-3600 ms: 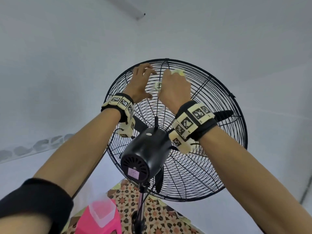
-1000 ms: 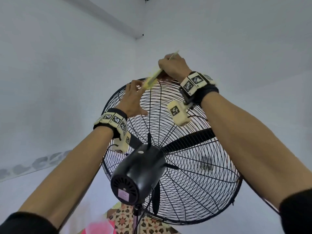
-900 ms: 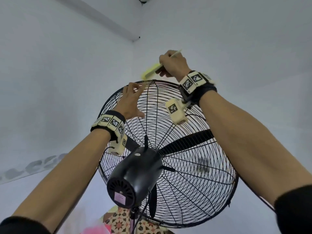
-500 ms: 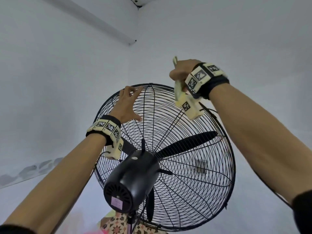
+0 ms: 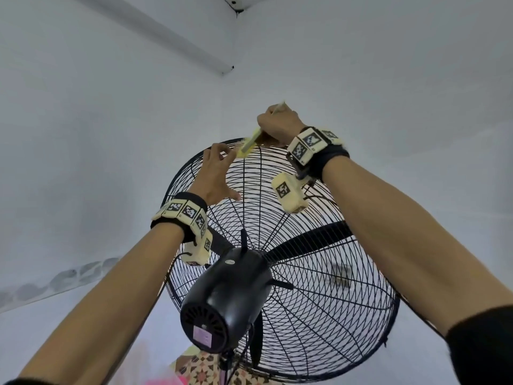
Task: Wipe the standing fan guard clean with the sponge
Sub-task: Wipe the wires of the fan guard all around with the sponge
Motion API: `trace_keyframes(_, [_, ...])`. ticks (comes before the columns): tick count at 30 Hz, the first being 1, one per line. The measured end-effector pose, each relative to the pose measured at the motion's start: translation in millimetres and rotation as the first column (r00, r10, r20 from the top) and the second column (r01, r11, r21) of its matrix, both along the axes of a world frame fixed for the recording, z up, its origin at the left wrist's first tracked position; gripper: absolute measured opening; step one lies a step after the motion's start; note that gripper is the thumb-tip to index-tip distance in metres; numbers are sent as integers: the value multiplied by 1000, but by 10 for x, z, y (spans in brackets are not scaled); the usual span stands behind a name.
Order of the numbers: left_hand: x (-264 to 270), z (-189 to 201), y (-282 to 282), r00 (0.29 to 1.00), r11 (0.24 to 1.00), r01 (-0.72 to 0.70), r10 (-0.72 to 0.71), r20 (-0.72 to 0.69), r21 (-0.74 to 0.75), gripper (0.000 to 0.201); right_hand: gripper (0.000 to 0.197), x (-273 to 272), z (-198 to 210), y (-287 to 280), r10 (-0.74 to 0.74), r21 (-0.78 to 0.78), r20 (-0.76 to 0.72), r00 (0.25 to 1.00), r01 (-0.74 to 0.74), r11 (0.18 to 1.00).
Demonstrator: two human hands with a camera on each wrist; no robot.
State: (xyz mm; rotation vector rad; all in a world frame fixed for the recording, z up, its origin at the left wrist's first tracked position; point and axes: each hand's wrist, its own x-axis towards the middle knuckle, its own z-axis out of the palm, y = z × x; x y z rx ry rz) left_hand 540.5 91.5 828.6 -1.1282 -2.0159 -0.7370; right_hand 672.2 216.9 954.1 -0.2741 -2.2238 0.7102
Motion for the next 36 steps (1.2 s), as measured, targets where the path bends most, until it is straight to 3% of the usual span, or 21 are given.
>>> trace_keyframes(4, [-12, -1, 51, 999, 999, 47, -47, -8, 10, 133, 40, 287, 77, 276, -48, -43, 151, 987, 55, 998])
trace_keyframes(11, [15, 4, 122, 999, 999, 38, -38, 1, 0, 135, 31, 986, 81, 598, -284, 142, 333, 899, 250, 958])
trace_keyframes(16, [10, 0, 130, 1000, 1000, 25, -25, -5, 3, 137, 29, 593, 69, 532, -209, 43, 94, 973, 206, 978])
trace_keyframes(18, [18, -5, 128, 1000, 1000, 23, -23, -14, 5, 136, 37, 295, 72, 396, -153, 12, 22, 988, 153, 988])
trace_keyframes(22, [29, 3, 99, 1000, 1000, 6, -6, -16, -2, 120, 42, -62, -26, 95, -86, 2, -45, 995, 87, 996])
trace_keyframes(27, [-11, -1, 50, 999, 1000, 26, -27, -31, -14, 131, 37, 149, 17, 149, -120, 8, -7, 993, 120, 993])
trace_keyframes(32, [15, -6, 87, 997, 998, 64, -65, -45, -11, 135, 20, 847, 203, 225, -386, 292, 149, 910, 333, 897])
trace_keyframes(34, [5, -11, 67, 997, 998, 65, -66, -44, -10, 136, 17, 804, 183, 187, -291, 231, 132, 948, 256, 939])
trace_keyframes(36, [-2, -12, 45, 997, 998, 56, -57, -50, -10, 136, 11, 579, 117, 149, -41, 29, -18, 999, 41, 999])
